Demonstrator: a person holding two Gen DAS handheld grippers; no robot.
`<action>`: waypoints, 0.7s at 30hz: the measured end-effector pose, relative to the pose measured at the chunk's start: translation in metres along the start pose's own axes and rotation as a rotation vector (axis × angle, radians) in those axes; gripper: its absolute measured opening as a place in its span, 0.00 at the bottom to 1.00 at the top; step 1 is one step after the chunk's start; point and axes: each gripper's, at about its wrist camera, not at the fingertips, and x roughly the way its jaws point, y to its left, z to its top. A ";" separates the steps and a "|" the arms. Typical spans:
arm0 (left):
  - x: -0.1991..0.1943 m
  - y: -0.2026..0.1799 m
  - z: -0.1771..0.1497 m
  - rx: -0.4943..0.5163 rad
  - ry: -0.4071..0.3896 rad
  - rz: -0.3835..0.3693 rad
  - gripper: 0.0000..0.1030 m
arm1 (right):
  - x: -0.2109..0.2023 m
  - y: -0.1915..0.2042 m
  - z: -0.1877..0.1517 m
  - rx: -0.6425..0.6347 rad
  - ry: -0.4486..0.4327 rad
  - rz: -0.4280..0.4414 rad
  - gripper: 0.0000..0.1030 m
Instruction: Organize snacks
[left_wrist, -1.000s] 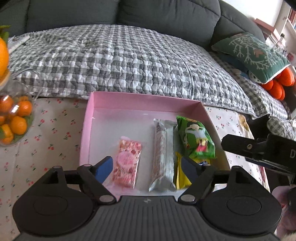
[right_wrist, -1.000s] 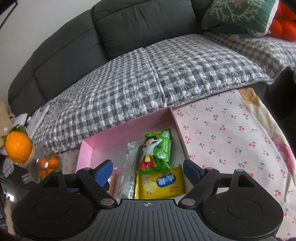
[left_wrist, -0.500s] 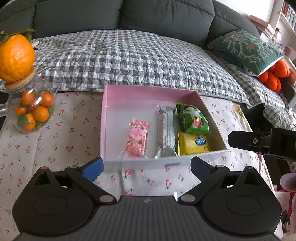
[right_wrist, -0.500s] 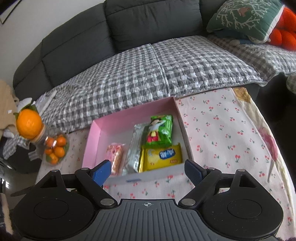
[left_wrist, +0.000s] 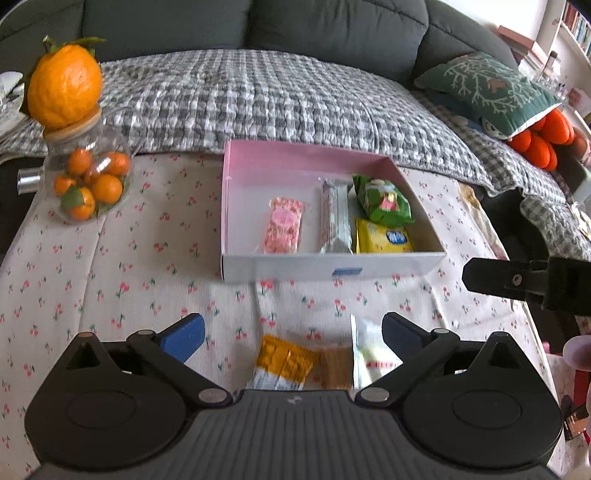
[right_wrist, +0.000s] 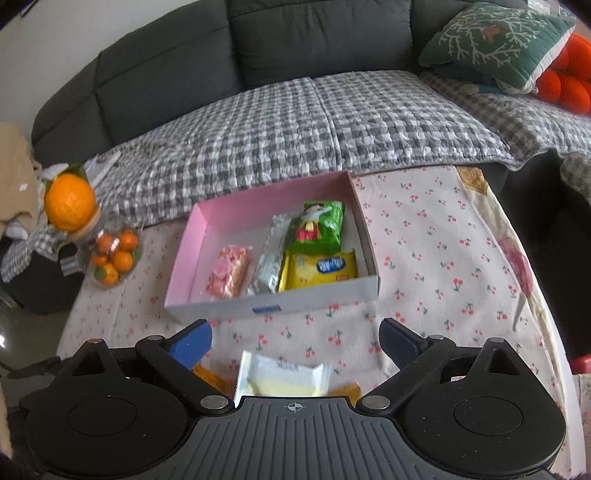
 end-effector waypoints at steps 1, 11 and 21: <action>-0.001 0.000 -0.003 0.003 0.000 -0.002 0.99 | 0.000 0.000 -0.004 -0.013 -0.001 -0.006 0.96; -0.005 -0.001 -0.035 0.066 0.010 0.001 0.99 | -0.004 -0.015 -0.038 -0.045 0.029 -0.020 0.96; -0.003 -0.011 -0.055 0.173 0.019 -0.003 0.99 | -0.014 -0.050 -0.052 -0.036 0.058 -0.062 0.96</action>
